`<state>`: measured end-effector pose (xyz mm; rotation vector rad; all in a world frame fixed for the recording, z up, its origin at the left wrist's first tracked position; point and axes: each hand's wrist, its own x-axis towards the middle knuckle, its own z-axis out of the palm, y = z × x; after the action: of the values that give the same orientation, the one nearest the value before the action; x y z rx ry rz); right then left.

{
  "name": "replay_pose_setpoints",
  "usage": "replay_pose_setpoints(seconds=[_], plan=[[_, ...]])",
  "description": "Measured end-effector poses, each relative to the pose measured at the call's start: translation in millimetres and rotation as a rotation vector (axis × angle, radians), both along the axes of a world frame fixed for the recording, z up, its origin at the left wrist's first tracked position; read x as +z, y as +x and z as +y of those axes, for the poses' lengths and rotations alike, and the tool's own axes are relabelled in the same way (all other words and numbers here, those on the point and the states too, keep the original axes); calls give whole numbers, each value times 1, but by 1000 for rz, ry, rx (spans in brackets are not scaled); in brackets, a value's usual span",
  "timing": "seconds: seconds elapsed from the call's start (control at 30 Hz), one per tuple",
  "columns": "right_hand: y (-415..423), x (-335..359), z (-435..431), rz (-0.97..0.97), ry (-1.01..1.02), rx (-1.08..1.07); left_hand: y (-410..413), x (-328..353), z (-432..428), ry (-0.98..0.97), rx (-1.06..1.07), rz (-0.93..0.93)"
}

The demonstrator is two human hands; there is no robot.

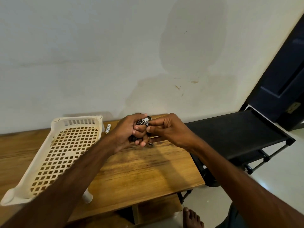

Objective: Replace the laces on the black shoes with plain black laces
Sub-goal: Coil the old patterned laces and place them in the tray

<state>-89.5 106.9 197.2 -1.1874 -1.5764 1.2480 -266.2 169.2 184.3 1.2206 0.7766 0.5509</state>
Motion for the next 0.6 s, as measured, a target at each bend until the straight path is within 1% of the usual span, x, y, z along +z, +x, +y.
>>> replay_pose_setpoints(seconds=[0.07, 0.17, 0.23, 0.33, 0.5, 0.6], plan=[[-8, -4, -1, 47, 30, -32, 0, 3, 2, 72, 63, 62], [-22, -9, 4, 15, 67, -152, 1, 5, 3, 130, 220, 95], [-29, -13, 7, -71, 103, -227, 1, 2, 4, 159, 352, 157], [-36, -18, 7, -197, 166, -258, -2, -4, 10, 268, 549, 273], [-35, -18, 14, -266, 161, -279, -5, -12, 9, 463, 616, 356], [-36, -18, 23, -331, 165, -315, -12, -11, 10, 610, 651, 480]])
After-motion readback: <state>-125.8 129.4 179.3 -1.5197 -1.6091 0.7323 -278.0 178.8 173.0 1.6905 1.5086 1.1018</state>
